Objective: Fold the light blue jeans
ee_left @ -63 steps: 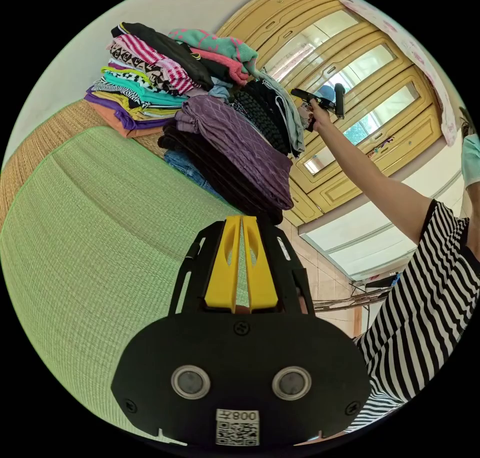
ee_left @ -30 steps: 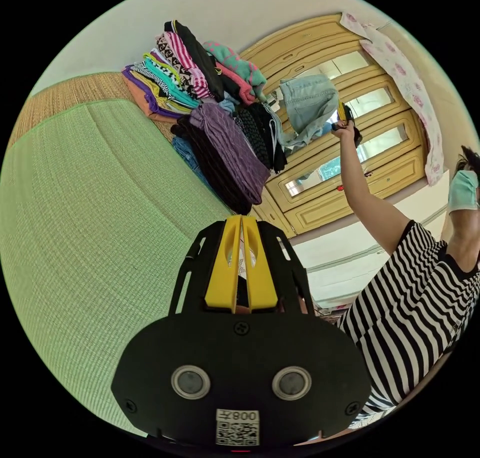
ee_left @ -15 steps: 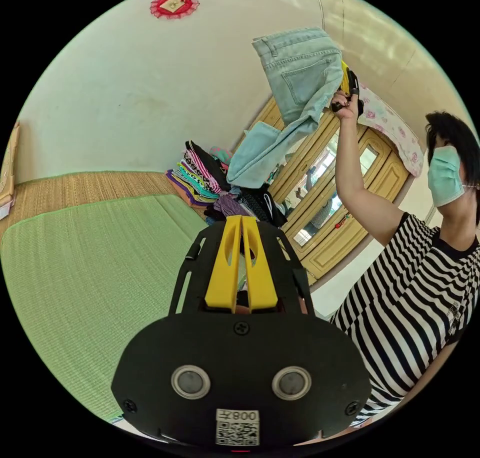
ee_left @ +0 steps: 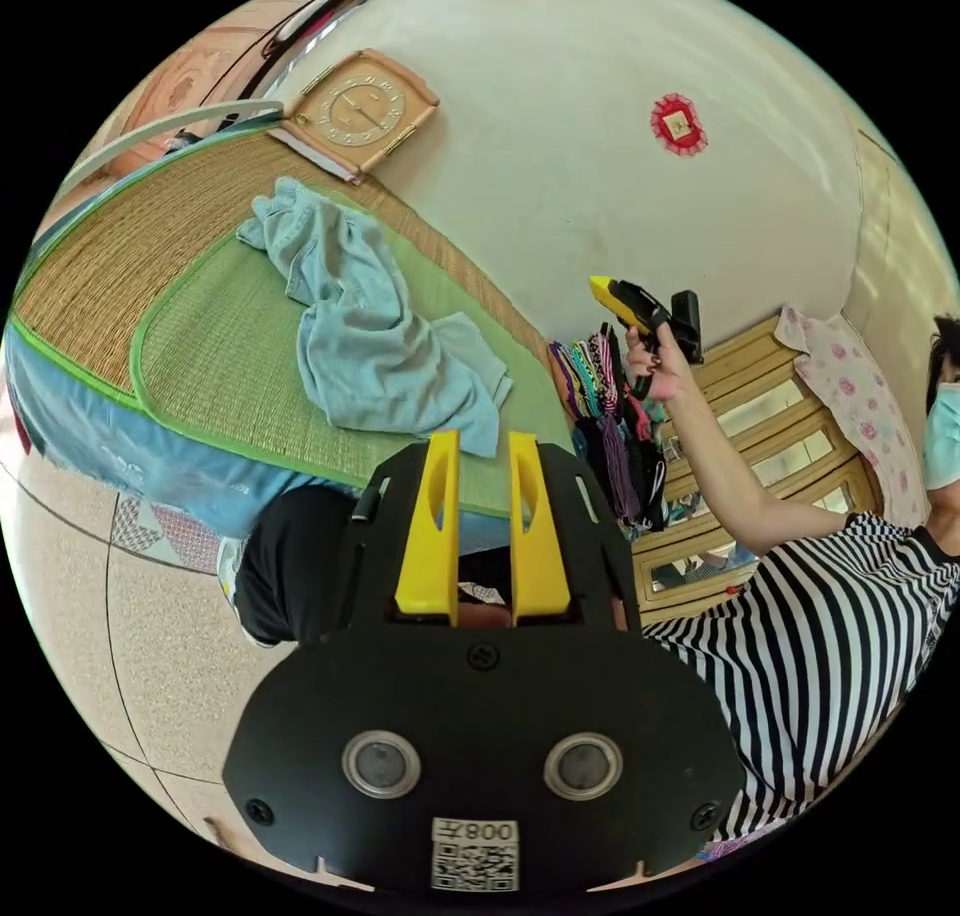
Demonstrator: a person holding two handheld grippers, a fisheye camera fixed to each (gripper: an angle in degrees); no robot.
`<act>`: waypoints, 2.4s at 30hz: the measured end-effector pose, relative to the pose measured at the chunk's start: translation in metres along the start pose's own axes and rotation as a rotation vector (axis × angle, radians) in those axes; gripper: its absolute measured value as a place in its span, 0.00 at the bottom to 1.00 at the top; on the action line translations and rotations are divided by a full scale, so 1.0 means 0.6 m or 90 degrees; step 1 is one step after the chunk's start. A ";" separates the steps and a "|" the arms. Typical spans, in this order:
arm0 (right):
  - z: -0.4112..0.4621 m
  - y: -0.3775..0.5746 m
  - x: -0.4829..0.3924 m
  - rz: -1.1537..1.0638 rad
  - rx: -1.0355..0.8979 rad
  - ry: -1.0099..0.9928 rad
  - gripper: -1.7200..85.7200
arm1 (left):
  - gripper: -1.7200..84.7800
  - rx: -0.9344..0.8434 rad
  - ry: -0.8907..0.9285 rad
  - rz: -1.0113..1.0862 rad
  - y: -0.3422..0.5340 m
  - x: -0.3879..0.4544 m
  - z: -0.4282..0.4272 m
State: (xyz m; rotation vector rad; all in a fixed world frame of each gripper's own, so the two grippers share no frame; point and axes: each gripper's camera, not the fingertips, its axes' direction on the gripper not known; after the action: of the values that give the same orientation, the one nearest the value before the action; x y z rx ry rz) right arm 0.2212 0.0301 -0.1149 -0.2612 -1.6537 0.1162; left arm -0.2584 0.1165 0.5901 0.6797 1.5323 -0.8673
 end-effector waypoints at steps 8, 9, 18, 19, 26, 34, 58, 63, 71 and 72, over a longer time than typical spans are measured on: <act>0.040 0.072 0.292 0.281 -0.056 0.072 0.10 | 0.16 -0.063 -0.056 0.136 -0.204 0.189 0.131; 0.042 0.068 0.304 0.293 -0.055 0.081 0.10 | 0.16 -0.069 -0.063 0.149 -0.221 0.206 0.148; 0.062 -0.075 0.425 0.308 -0.053 0.236 0.13 | 0.20 -0.294 -0.251 0.185 -0.418 0.359 0.499; 0.065 -0.094 0.437 0.304 -0.058 0.256 0.14 | 0.20 -0.321 -0.306 0.178 -0.427 0.365 0.541; 0.087 -0.174 0.470 0.267 -0.089 0.349 0.12 | 0.12 -0.370 -0.495 0.196 -0.416 0.435 0.665; 0.027 -0.184 0.484 0.220 -0.091 0.290 0.04 | 0.05 -0.234 -0.342 0.166 -0.451 0.538 0.557; -0.652 0.222 0.436 0.336 0.374 0.104 0.04 | 0.04 0.044 -0.135 0.099 -0.374 0.753 0.176; -0.562 0.318 0.544 0.511 0.230 0.147 0.05 | 0.03 -0.091 -0.120 -0.006 -0.278 0.694 0.265; -0.554 0.423 0.584 0.646 0.172 0.202 0.09 | 0.03 -0.030 -0.139 -0.114 -0.187 0.676 0.185; -0.558 0.419 0.580 0.647 0.172 0.217 0.10 | 0.03 -0.016 -0.141 -0.104 -0.194 0.683 0.178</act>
State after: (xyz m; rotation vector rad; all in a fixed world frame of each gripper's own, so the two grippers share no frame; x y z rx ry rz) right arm 0.5504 0.3299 0.1982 -0.8424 -1.0188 0.9924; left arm -0.3522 -0.0586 0.1985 0.4288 1.4097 -1.0101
